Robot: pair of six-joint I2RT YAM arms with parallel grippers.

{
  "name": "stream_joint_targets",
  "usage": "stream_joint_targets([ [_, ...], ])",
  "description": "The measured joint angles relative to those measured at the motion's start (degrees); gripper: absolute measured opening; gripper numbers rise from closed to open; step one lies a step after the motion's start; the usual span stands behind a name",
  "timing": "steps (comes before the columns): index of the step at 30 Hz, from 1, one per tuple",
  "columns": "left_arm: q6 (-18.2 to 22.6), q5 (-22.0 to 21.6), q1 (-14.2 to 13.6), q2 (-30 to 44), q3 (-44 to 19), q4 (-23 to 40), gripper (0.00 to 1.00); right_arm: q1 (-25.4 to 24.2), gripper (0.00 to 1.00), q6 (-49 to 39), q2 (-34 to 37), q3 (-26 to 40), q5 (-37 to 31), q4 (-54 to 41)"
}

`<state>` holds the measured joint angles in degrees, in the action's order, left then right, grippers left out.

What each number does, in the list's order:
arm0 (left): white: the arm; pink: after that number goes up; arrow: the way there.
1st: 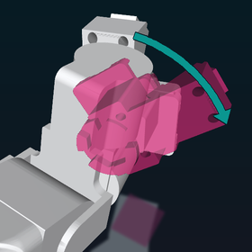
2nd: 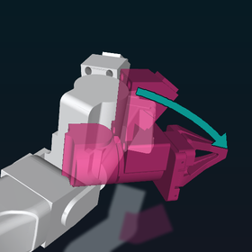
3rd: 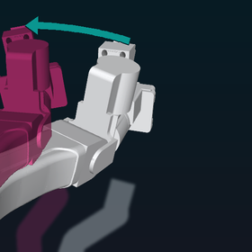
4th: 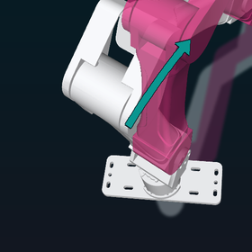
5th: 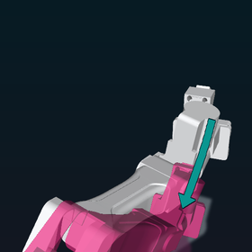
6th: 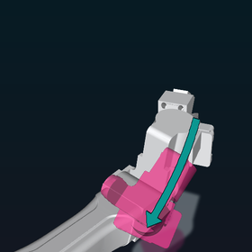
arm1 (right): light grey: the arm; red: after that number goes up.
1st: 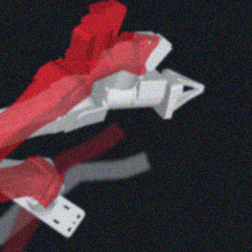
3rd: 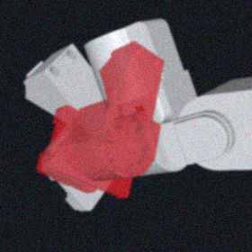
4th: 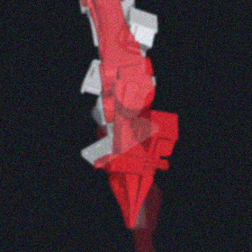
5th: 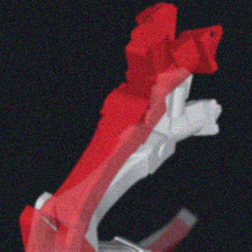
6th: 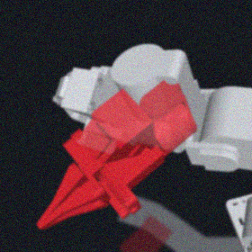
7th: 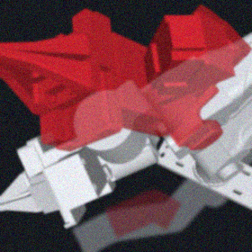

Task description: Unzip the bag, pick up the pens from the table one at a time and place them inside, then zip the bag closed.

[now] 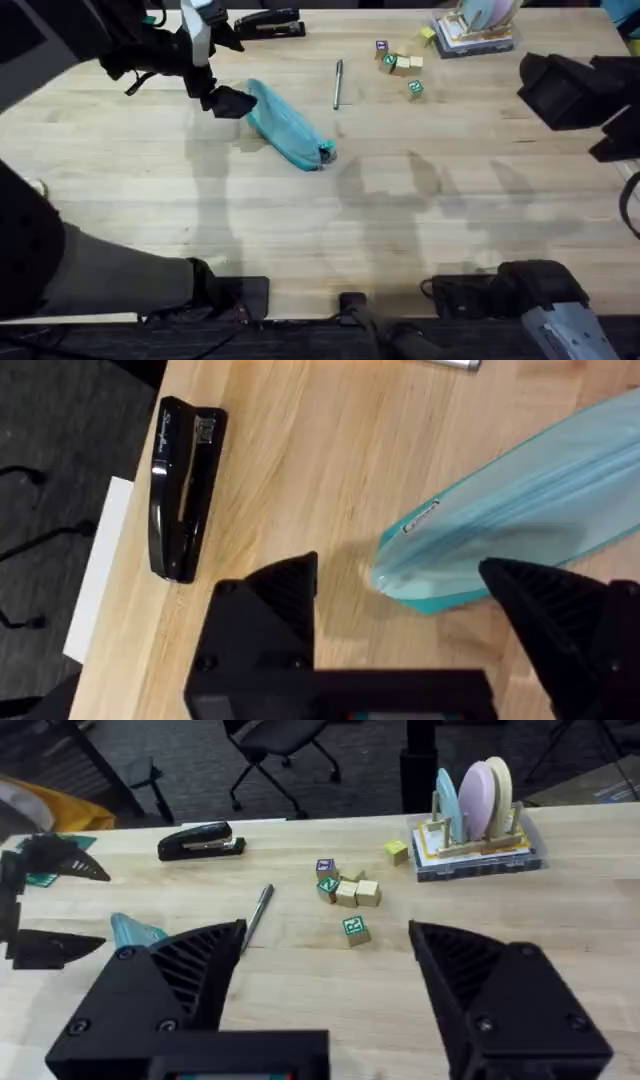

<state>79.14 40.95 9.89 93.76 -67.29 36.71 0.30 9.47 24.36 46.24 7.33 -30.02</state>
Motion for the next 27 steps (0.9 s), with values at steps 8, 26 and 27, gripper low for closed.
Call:
stream_joint_targets([
  [8,0.23,0.24,-0.01,3.44,-0.04,-0.48,0.991,0.02,0.998,0.0,0.0,0.0,0.0,0.01],
  [26,0.4,0.43,-1.09,7.54,-0.07,-0.79,0.993,0.02,0.998,0.0,0.0,0.0,0.0,0.0],
  [27,0.43,0.43,-1.1,7.54,-0.06,-0.79,0.993,0.0,0.998,0.0,0.0,0.0,0.0,0.0],
])
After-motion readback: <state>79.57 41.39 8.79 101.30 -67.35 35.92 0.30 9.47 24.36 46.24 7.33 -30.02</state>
